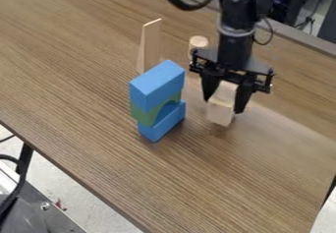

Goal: Moves the white arch to right side of the table

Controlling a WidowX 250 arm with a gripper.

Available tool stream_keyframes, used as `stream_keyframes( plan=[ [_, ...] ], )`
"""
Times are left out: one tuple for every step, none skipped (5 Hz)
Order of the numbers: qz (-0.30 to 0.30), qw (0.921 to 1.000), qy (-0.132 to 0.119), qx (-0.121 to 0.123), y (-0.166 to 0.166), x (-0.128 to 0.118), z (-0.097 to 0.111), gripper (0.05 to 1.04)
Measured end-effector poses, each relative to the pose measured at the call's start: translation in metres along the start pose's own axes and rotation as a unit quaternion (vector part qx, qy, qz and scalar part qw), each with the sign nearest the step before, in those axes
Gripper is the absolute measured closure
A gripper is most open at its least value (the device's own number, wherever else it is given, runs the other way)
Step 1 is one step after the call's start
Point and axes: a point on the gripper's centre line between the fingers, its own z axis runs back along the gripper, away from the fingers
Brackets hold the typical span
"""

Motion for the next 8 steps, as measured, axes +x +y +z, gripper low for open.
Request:
stream_keyframes(
  plan=[
    [-0.002, 1.0, -0.001, 0.003, 0.003, -0.005, -0.007, 0.502],
    [-0.01, 0.9999, -0.008, 0.008, 0.001, -0.006, -0.009, 0.501],
    [-0.011, 0.9998, -0.008, 0.017, 0.001, -0.007, -0.009, 0.444],
    [-0.016, 0.9995, 0.0, 0.027, 0.001, -0.01, -0.009, 0.151],
    [-0.013, 0.9994, 0.006, 0.031, 0.002, -0.011, -0.008, 0.078],
    [-0.013, 0.9996, 0.003, 0.025, 0.0, -0.012, 0.001, 0.084],
    [-0.019, 0.9986, -0.041, 0.028, 0.002, -0.01, 0.036, 0.084],
    [-0.022, 0.9961, -0.083, 0.021, 0.006, -0.023, 0.074, 0.084]
  ],
)
